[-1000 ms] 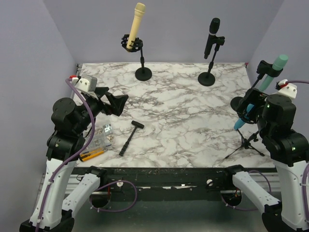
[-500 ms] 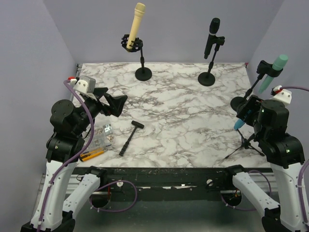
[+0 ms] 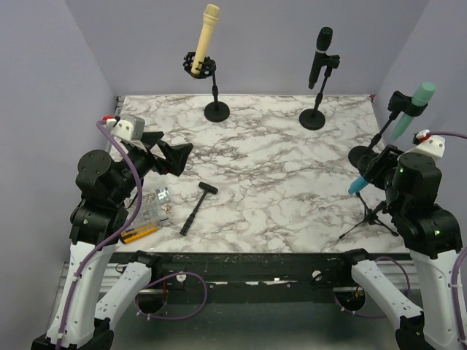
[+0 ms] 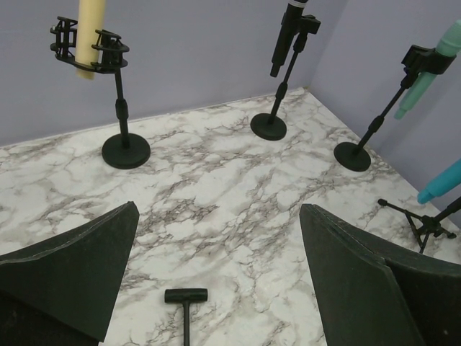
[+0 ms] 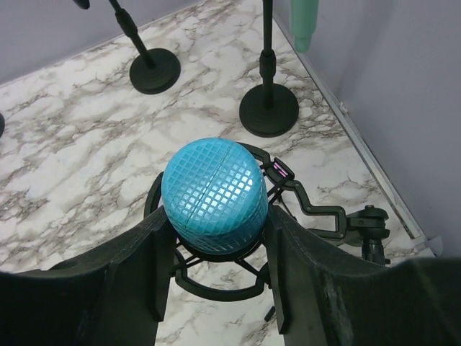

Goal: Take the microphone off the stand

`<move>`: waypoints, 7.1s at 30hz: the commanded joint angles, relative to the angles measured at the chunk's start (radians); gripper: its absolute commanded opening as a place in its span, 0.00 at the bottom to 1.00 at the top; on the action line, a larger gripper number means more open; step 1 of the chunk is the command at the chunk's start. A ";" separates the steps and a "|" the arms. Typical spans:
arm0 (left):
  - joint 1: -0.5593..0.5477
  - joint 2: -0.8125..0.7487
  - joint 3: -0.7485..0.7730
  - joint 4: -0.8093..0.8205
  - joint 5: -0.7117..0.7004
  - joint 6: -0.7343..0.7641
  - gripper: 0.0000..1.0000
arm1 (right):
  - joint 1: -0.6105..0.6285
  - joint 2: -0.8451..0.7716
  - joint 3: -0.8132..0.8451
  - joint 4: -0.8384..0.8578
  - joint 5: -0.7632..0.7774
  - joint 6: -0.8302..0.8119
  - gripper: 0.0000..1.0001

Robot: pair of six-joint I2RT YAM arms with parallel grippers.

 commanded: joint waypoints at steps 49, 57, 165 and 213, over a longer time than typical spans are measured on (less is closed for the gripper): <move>0.026 0.000 -0.045 0.075 0.081 -0.048 0.99 | 0.040 0.173 0.545 0.162 -0.226 -0.181 0.01; 0.059 0.008 -0.058 0.091 0.083 -0.072 0.98 | 0.044 0.329 0.439 0.253 -0.782 -0.065 0.01; 0.138 0.171 -0.081 0.134 0.191 -0.149 0.97 | 0.584 1.020 -0.190 0.872 -0.543 0.536 0.84; -0.357 0.541 -0.066 0.681 0.278 -0.694 0.96 | 0.584 -0.035 0.163 0.001 0.371 0.303 0.96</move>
